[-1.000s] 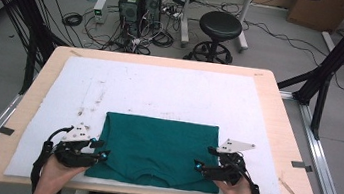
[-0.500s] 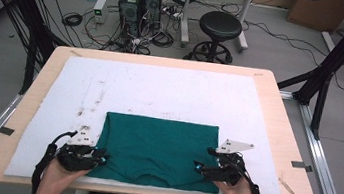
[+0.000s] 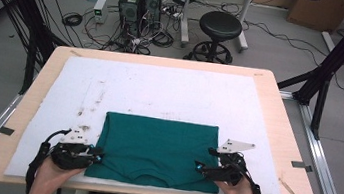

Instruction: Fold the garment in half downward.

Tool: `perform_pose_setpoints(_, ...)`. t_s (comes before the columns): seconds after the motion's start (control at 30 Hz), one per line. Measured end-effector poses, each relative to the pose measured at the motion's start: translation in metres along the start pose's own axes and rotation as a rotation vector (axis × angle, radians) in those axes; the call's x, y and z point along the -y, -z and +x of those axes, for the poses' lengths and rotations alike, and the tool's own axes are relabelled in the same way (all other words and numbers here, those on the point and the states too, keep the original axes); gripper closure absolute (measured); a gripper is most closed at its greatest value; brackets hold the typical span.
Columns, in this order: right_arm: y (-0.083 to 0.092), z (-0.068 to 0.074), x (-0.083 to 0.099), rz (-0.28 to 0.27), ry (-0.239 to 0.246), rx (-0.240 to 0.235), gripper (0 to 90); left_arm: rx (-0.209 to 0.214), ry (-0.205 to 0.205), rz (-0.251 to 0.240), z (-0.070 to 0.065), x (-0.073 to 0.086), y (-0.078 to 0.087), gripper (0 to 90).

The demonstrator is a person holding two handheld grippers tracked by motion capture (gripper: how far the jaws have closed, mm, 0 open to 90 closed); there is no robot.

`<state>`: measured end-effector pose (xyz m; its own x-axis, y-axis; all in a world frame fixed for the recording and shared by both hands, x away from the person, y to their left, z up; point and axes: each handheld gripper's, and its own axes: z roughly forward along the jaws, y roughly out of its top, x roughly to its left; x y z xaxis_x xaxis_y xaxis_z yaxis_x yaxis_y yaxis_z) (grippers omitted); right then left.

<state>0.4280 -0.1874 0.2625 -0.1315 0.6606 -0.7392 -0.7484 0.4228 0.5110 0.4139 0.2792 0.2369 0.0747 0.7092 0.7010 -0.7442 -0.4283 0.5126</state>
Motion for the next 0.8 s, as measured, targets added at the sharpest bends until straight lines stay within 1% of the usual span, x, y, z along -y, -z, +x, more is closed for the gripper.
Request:
perform_pose_setpoints(0.03, 0.0, 0.0, 0.0, -0.001, -0.003, 0.002, 30.1, -0.014, 0.002, -0.05, 0.0, -0.001, 0.003, 66.9)
perform_pose_setpoints(0.07, 0.001, 0.0, 0.0, -0.003, -0.002, 0.005, 30.1, -0.017, -0.003, -0.091, -0.001, -0.001, 0.004, 69.2)
perform_pose_setpoints(0.1, 0.001, -0.001, 0.0, -0.003, -0.003, 0.005, 30.1, -0.019, -0.009, -0.122, -0.002, -0.001, 0.003, 73.9)
perform_pose_setpoints(0.17, 0.0, 0.0, 0.0, -0.001, -0.004, 0.005, 30.1, -0.004, -0.013, -0.126, -0.003, 0.0, -0.003, 78.8)
perform_pose_setpoints(0.2, 0.0, 0.0, 0.0, 0.0, -0.004, 0.007, 30.1, 0.02, -0.014, -0.122, -0.003, 0.001, -0.007, 80.4)
perform_pose_setpoints(0.23, 0.0, 0.0, 0.0, -0.001, -0.002, 0.006, 30.1, 0.044, -0.011, -0.104, -0.003, 0.001, -0.011, 80.8)
perform_pose_setpoints(0.27, 0.0, 0.0, 0.0, 0.0, -0.004, 0.006, 30.1, 0.064, -0.016, -0.077, -0.004, 0.002, -0.016, 80.9)
perform_pose_setpoints(0.3, 0.001, 0.0, 0.0, -0.001, -0.003, 0.007, 30.1, 0.066, -0.024, -0.04, -0.004, 0.002, -0.019, 80.9)
perform_pose_setpoints(0.33, 0.001, 0.0, 0.0, -0.003, -0.008, 0.009, 30.1, 0.057, -0.026, 0.0, -0.004, 0.003, -0.023, 81.6)
perform_pose_setpoints(0.37, 0.001, -0.001, 0.001, -0.005, -0.006, 0.009, 30.0, 0.04, -0.023, 0.026, -0.003, 0.004, -0.025, 81.9)
perform_pose_setpoints(0.4, 0.002, -0.002, 0.001, -0.003, -0.011, 0.012, 30.1, 0.041, -0.019, 0.025, -0.002, 0.004, -0.023, 83.6)
perform_pose_setpoints(0.43, 0.002, -0.002, 0.001, -0.005, -0.012, 0.014, 30.1, 0.032, -0.018, 0.035, -0.001, 0.004, -0.021, 83.7)
perform_pose_setpoints(0.5, 0.003, -0.003, 0.001, -0.006, -0.015, 0.014, 30.1, -0.001, -0.016, 0.044, 0.001, 0.003, -0.014, 82.7)
perform_pose_setpoints(0.53, 0.004, -0.004, 0.001, -0.007, -0.015, 0.017, 30.1, -0.007, -0.008, 0.042, 0.002, 0.004, -0.012, 77.5)
perform_pose_setpoints(0.6, 0.006, -0.005, 0.001, -0.013, -0.017, 0.021, 30.1, 0.005, 0.0, 0.0, 0.005, 0.005, -0.004, 67.2)
perform_pose_setpoints(0.63, 0.006, -0.005, 0.001, -0.016, -0.017, 0.021, 30.0, 0.008, 0.011, -0.03, 0.007, 0.006, -0.001, 63.9)
perform_pose_setpoints(0.67, 0.007, -0.005, 0.001, -0.022, -0.017, 0.021, 30.0, -0.001, 0.028, -0.067, 0.008, 0.007, 0.003, 59.4)
perform_pose_setpoints(0.7, 0.007, -0.005, 0.0, -0.027, -0.02, 0.023, 30.0, -0.011, 0.033, -0.086, 0.009, 0.007, 0.004, 53.2)
perform_pose_setpoints(0.73, 0.008, -0.006, 0.0, -0.034, -0.015, 0.023, 30.0, -0.023, 0.039, -0.111, 0.009, 0.007, 0.007, 50.2)
perform_pose_setpoints(0.77, 0.008, -0.006, 0.0, -0.038, -0.018, 0.023, 29.8, -0.036, 0.036, -0.14, 0.009, 0.007, 0.008, 47.0)
perform_pose_setpoints(0.8, 0.008, -0.006, 0.0, -0.047, -0.015, 0.022, 28.5, -0.042, 0.03, -0.152, 0.009, 0.007, 0.009, 42.6)
